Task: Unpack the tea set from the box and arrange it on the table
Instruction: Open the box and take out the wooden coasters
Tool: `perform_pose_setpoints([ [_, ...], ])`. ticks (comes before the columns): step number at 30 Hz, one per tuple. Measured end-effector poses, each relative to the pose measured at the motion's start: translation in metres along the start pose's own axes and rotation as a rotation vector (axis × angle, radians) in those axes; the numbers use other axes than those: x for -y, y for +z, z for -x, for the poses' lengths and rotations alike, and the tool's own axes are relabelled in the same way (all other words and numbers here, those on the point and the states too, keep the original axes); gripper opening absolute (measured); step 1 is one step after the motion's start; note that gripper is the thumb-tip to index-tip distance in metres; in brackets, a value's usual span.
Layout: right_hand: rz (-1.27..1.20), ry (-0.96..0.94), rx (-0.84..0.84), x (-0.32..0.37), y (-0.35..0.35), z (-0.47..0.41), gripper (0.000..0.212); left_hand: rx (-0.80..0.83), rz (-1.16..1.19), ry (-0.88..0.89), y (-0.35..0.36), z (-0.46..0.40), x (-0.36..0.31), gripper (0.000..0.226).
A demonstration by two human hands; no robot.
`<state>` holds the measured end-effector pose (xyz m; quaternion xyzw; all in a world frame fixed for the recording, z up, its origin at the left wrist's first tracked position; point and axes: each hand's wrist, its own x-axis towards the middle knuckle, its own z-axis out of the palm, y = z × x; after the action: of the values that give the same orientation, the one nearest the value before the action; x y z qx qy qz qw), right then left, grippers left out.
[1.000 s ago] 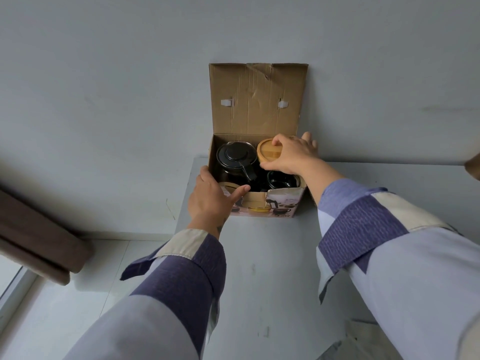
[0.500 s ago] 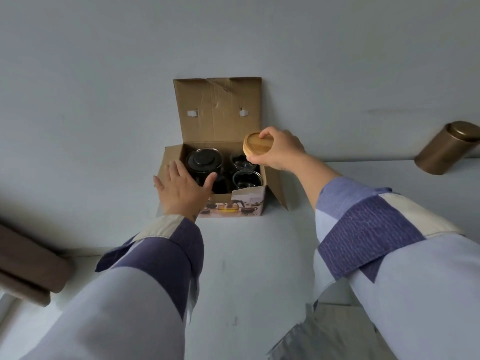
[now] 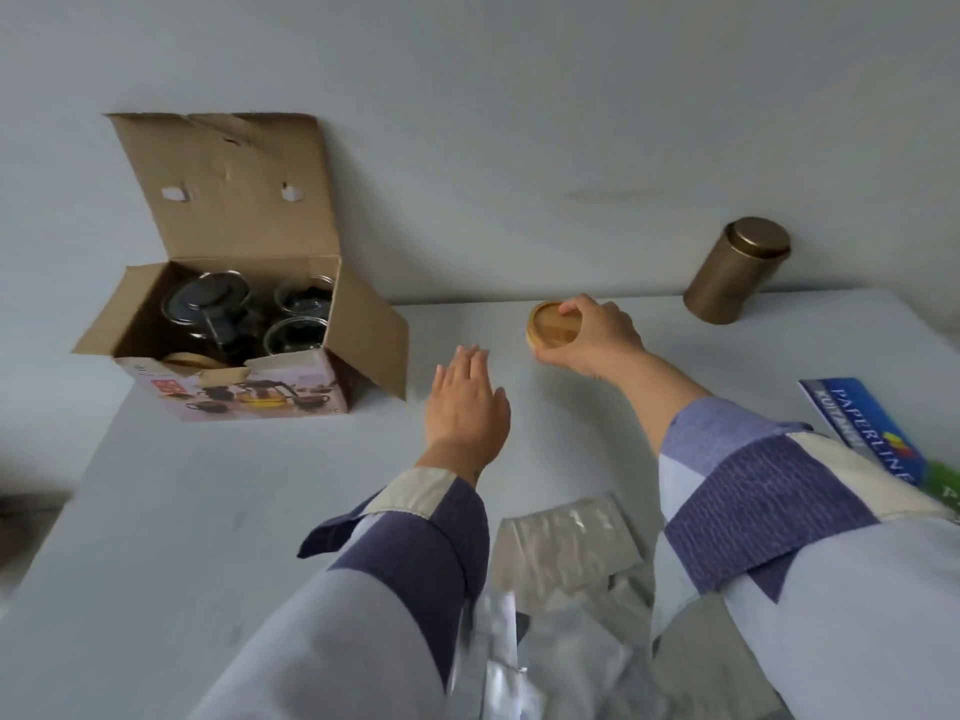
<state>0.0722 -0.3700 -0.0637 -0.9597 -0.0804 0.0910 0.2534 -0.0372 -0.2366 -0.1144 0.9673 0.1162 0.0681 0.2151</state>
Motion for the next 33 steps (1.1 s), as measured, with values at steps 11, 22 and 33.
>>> perform_pose_setpoints([
  [11,0.016,0.084,-0.055,-0.104,0.001,-0.075,0.072,0.009,-0.040,0.016,0.108,-0.024,-0.024,0.053],
  [22,-0.024,0.141,-0.161,-0.131,0.022,-0.154,0.071,-0.085,-0.052,0.020,0.125,-0.024,-0.024,0.056],
  [33,0.026,0.059,-0.215,-0.138,0.033,-0.160,0.063,-0.076,-0.064,0.017,0.125,-0.023,-0.024,0.057],
])
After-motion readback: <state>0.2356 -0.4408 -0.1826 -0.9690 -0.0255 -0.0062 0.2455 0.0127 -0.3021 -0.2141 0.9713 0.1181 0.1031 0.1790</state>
